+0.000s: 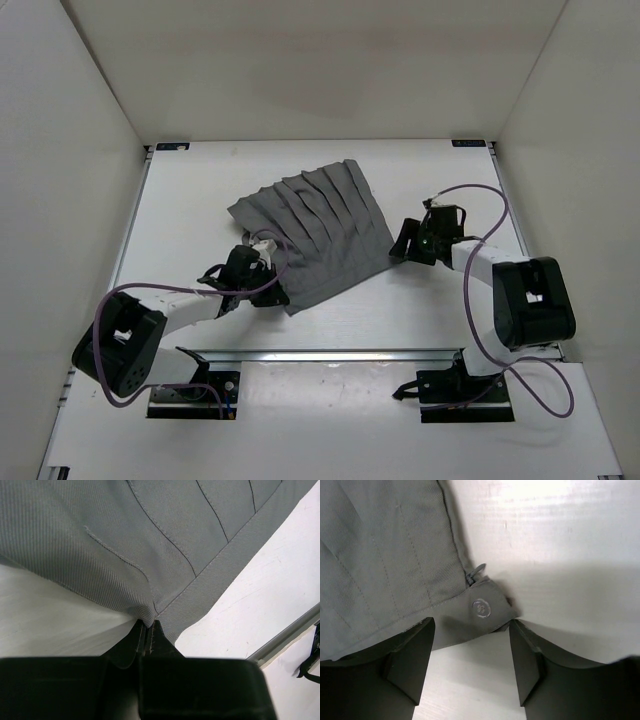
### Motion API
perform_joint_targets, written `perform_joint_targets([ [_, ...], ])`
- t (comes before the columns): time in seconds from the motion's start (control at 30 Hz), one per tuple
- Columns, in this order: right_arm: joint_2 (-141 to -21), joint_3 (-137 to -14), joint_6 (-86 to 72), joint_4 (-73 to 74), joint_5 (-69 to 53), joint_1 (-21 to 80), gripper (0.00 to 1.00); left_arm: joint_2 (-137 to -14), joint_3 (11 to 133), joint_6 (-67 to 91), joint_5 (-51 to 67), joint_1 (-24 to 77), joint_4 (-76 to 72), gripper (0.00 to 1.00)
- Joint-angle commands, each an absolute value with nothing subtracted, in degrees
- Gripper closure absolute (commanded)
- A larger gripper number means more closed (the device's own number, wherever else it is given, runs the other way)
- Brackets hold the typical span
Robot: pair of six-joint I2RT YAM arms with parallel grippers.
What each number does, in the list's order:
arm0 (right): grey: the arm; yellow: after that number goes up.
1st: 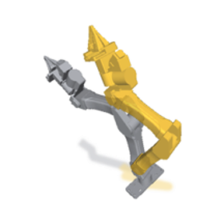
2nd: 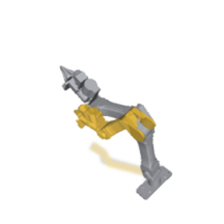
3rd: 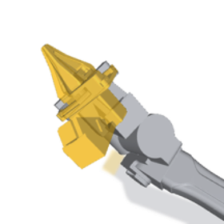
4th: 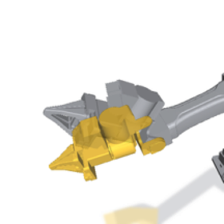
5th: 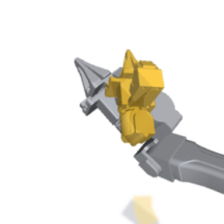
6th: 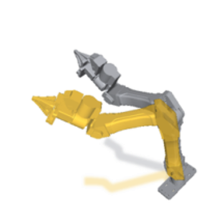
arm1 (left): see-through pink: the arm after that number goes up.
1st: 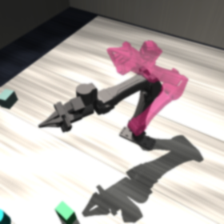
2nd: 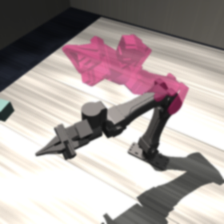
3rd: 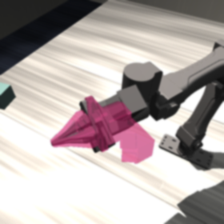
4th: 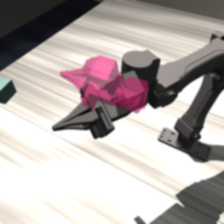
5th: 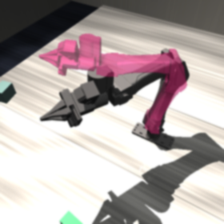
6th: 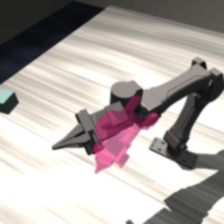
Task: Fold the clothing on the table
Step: Flatten the skirt out
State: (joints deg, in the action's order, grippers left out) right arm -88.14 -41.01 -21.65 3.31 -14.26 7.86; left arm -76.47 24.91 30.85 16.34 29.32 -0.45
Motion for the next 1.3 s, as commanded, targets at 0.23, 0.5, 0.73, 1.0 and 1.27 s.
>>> perform_joint_targets([
  [0.23, -99.40, -44.73, -17.76, 11.78, -12.22, 12.92, 0.48, -74.45, 22.59, 29.00, 15.47, 27.42, 3.87, 1.00],
  [0.5, -106.78, -54.21, -17.05, 15.90, -8.79, 15.73, 0.48, -74.88, 22.32, 28.65, 15.56, 27.51, 3.51, 1.00],
  [0.73, -108.98, -56.77, -17.75, 13.45, -13.71, 14.85, 1.00, -74.70, 21.98, 28.74, 16.00, 26.64, 3.43, 1.00],
  [1.0, -98.47, -53.36, -16.61, 12.74, -12.48, 17.40, 1.00, -73.39, 23.55, 26.28, 15.65, 25.23, 8.16, 1.00],
  [1.27, -71.93, -56.50, -12.66, 22.22, -14.51, 21.87, 1.00, -58.73, 39.68, 21.27, 16.70, 17.50, 25.55, 1.00],
])
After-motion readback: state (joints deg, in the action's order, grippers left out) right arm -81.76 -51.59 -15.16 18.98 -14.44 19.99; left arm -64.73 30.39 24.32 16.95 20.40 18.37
